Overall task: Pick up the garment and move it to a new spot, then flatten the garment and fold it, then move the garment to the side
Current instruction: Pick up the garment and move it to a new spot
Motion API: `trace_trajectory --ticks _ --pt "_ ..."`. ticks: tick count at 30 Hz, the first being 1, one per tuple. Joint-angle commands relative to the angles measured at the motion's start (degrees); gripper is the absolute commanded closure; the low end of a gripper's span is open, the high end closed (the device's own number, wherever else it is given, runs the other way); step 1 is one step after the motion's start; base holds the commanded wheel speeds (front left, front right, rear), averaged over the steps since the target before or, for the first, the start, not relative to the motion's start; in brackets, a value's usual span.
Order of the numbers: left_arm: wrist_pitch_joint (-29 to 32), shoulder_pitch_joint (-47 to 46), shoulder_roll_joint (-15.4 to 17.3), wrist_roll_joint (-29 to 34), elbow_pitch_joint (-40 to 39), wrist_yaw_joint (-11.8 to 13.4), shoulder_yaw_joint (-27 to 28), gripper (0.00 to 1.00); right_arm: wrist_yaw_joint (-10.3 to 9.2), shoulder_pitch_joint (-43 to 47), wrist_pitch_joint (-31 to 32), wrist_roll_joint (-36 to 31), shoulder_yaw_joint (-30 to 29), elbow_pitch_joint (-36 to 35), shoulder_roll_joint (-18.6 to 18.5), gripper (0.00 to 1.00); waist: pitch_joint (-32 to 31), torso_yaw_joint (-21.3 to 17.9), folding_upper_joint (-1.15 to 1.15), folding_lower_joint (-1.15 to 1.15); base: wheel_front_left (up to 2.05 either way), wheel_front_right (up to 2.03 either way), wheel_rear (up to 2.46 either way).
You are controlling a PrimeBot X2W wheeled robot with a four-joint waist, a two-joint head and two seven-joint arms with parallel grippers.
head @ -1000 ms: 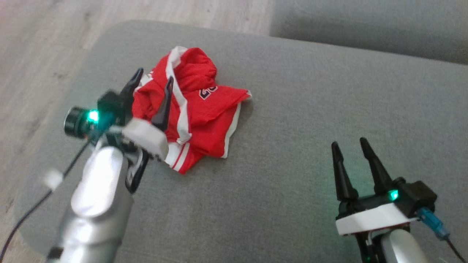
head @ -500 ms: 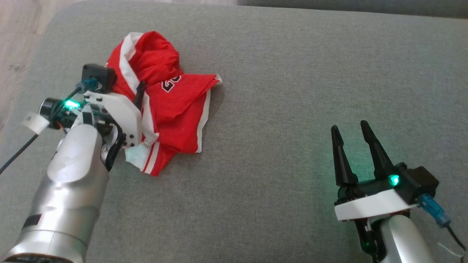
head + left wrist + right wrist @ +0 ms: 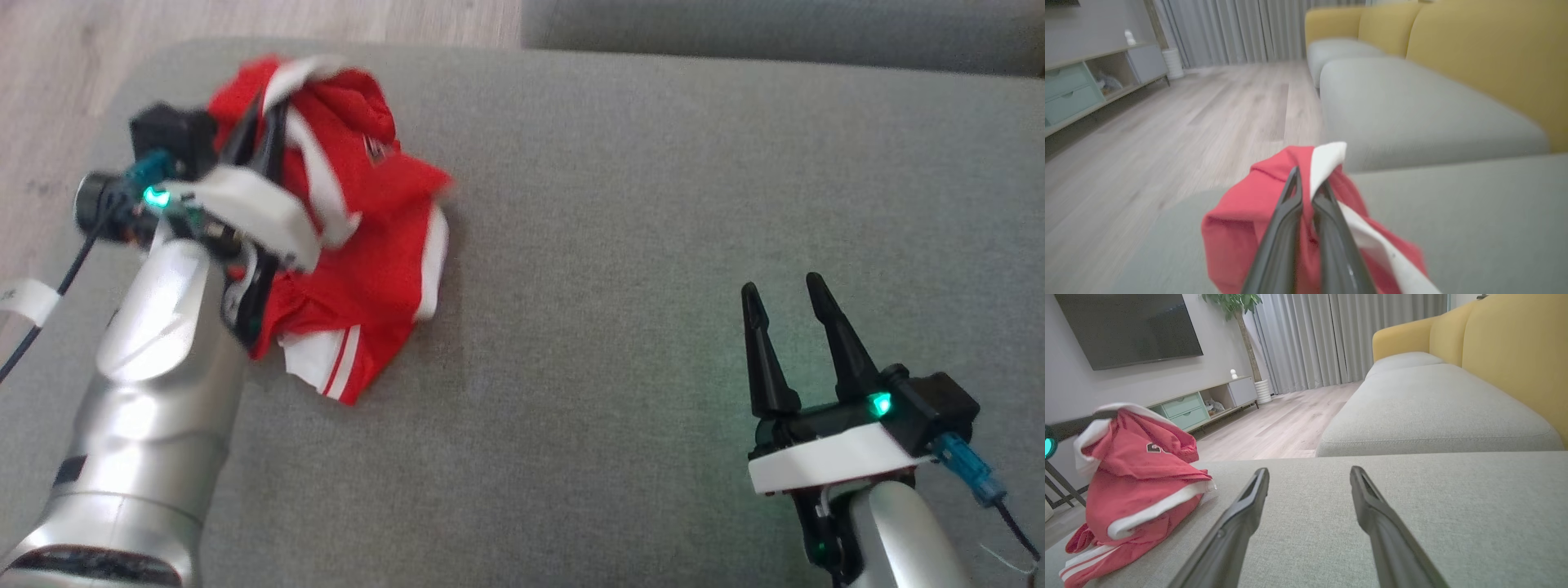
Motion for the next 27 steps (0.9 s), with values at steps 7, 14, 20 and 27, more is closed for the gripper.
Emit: trace_trajectory --ticks 7,14,20,27 --pt "-4.10 -3.29 -0.33 -5.28 -16.66 -0.33 1.45 1.00 0.44 0.64 -0.62 0.81 1.41 -1.30 -0.28 0.00 -4.43 -1.29 0.00 0.00 0.00 0.00 0.00" --pt "0.25 -0.48 -1.33 -7.40 -28.69 -0.28 -0.45 1.00 0.44 1.45 -0.62 1.40 1.51 -1.49 -0.28 0.00 -5.55 -3.96 0.00 0.00 0.00 0.00 0.00" --pt "6.27 2.96 -2.15 -9.01 -36.93 0.34 -2.79 1.00 0.44 1.19 -0.62 2.59 1.12 -2.10 -0.28 0.00 -5.06 -8.19 0.00 0.00 0.00 0.00 0.00" --pt "11.11 5.81 -2.03 -8.81 -39.53 0.68 -6.55 1.00 0.44 -0.10 -0.62 4.06 1.46 -3.01 -0.28 0.00 -2.81 -15.46 0.00 0.00 0.00 0.00 0.00"
